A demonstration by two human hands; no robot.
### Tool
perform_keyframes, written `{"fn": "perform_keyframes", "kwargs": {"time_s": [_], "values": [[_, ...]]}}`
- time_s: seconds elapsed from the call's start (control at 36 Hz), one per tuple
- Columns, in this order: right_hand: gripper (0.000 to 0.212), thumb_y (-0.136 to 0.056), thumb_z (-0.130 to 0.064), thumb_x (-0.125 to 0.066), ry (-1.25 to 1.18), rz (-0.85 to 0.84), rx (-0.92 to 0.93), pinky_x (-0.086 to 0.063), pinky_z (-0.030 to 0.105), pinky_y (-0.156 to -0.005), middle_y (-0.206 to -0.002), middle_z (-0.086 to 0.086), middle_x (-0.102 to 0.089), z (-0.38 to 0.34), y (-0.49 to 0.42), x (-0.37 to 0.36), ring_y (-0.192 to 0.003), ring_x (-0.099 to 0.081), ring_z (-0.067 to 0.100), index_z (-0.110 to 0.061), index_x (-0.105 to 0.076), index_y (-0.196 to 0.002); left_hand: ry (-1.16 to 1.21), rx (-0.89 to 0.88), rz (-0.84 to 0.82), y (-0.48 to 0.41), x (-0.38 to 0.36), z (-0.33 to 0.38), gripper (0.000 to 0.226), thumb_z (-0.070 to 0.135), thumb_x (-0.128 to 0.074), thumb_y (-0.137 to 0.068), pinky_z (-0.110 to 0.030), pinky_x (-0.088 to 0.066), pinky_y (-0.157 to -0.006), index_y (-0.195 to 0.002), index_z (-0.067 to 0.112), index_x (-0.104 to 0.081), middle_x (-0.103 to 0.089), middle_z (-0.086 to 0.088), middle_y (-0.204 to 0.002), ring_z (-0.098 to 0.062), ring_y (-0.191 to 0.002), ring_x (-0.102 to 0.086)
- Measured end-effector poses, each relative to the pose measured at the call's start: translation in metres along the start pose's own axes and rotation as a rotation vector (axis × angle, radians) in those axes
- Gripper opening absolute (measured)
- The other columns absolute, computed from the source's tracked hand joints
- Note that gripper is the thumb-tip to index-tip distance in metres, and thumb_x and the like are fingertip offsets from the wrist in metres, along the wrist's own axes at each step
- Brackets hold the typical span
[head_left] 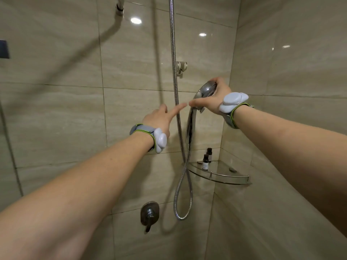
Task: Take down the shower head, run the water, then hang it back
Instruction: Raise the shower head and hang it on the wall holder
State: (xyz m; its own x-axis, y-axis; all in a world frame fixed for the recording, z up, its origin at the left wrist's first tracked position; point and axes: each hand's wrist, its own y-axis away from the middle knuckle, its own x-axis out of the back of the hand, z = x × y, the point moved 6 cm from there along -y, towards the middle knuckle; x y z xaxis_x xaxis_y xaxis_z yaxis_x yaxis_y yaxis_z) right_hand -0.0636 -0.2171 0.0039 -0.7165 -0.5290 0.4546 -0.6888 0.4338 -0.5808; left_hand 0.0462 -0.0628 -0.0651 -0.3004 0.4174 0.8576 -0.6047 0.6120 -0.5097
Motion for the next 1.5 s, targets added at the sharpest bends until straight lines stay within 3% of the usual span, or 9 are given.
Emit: {"fn": "perform_keyframes", "kwargs": {"time_s": [0.25, 0.47, 0.56, 0.78, 1.06, 1.17, 1.28, 1.39, 1.5], "values": [[0.078, -0.068, -0.011, -0.091, -0.025, -0.039, 0.029, -0.042, 0.004, -0.042, -0.077, -0.012, -0.061, -0.007, -0.007, 0.006, -0.044, -0.058, -0.010, -0.008, -0.041, -0.128, -0.305, 0.046, -0.221, -0.015, 0.005, 0.010, 0.142, 0.009, -0.078, -0.047, -0.034, -0.042, -0.071, -0.147, 0.055, 0.011, -0.043, -0.009, -0.125, -0.030, -0.109, -0.054], [0.088, -0.063, -0.032, -0.093, 0.032, -0.020, 0.063, -0.045, 0.010, -0.055, -0.090, -0.016, -0.057, -0.009, -0.019, 0.011, -0.075, -0.057, -0.004, -0.016, -0.043, -0.133, -0.414, 0.032, -0.230, -0.030, 0.014, 0.016, 0.133, 0.014, -0.076, -0.056, -0.037, -0.046, -0.084, -0.148, 0.054, 0.011, -0.045, -0.011, -0.129, -0.031, -0.111, -0.058], [0.095, -0.060, -0.034, -0.095, 0.028, -0.010, 0.067, -0.045, 0.014, -0.060, -0.097, -0.011, -0.058, -0.012, -0.022, 0.014, -0.082, -0.060, 0.006, -0.017, -0.041, -0.137, -0.452, 0.081, -0.289, -0.031, 0.016, 0.015, 0.101, 0.018, -0.068, -0.073, -0.040, -0.042, -0.091, -0.153, 0.039, -0.009, -0.040, -0.012, -0.141, -0.034, -0.122, -0.053], [0.089, -0.060, -0.030, -0.095, -0.008, 0.043, 0.053, -0.047, 0.008, -0.050, -0.102, -0.005, -0.061, -0.014, -0.029, 0.017, -0.077, -0.062, 0.006, -0.017, -0.042, -0.130, -0.478, 0.160, -0.278, -0.023, 0.023, -0.002, 0.035, 0.007, -0.056, -0.066, -0.034, -0.048, -0.075, -0.093, 0.020, -0.073, -0.061, 0.001, -0.070, -0.019, -0.078, -0.065], [0.076, -0.045, -0.025, -0.092, -0.169, 0.161, 0.085, -0.062, 0.042, -0.078, -0.090, 0.003, -0.073, -0.046, -0.056, 0.020, -0.071, -0.071, 0.019, -0.018, -0.043, -0.102, -0.459, 0.261, -0.225, -0.021, 0.042, -0.046, 0.026, 0.006, -0.057, -0.072, -0.026, -0.040, -0.063, -0.051, 0.018, -0.049, -0.046, 0.002, -0.056, -0.016, -0.070, -0.056], [0.064, -0.067, -0.017, -0.089, -0.201, 0.181, 0.069, -0.049, 0.004, -0.057, -0.098, 0.001, -0.062, -0.066, -0.071, 0.031, -0.073, -0.061, 0.012, -0.014, -0.041, -0.109, -0.449, 0.271, -0.237, -0.016, 0.050, -0.057, 0.018, 0.004, -0.057, -0.074, -0.029, -0.048, -0.068, -0.069, 0.015, -0.071, -0.065, 0.002, -0.082, -0.017, -0.091, -0.070], [0.078, -0.071, -0.031, -0.088, -0.159, 0.245, 0.087, -0.038, -0.004, -0.062, -0.117, -0.005, -0.054, -0.079, -0.079, 0.043, -0.090, -0.058, 0.008, -0.013, -0.040, -0.129, -0.429, 0.310, -0.277, -0.012, 0.053, -0.064, 0.020, 0.003, -0.056, -0.074, -0.030, -0.048, -0.067, -0.059, 0.014, -0.063, -0.070, -0.005, -0.079, -0.020, -0.080, -0.066], [0.085, -0.069, -0.036, -0.089, -0.152, 0.256, 0.077, -0.042, 0.015, -0.080, -0.130, 0.000, -0.049, -0.092, -0.085, 0.049, -0.106, -0.055, 0.016, -0.015, -0.037, -0.132, -0.424, 0.317, -0.262, -0.013, 0.057, -0.069, 0.036, 0.002, -0.054, -0.078, -0.030, -0.047, -0.071, -0.107, 0.004, -0.075, -0.070, -0.008, -0.112, -0.020, -0.104, -0.067], [0.090, -0.067, -0.034, -0.091, -0.121, 0.277, 0.104, -0.038, 0.000, -0.055, -0.128, 0.000, -0.045, -0.105, -0.089, 0.056, -0.105, -0.052, 0.015, -0.012, -0.035, -0.135, -0.452, 0.300, -0.260, -0.012, 0.056, -0.068, 0.037, 0.002, -0.054, -0.079, -0.034, -0.053, -0.081, -0.110, 0.004, -0.074, -0.069, -0.010, -0.118, -0.021, -0.106, -0.067]]}}
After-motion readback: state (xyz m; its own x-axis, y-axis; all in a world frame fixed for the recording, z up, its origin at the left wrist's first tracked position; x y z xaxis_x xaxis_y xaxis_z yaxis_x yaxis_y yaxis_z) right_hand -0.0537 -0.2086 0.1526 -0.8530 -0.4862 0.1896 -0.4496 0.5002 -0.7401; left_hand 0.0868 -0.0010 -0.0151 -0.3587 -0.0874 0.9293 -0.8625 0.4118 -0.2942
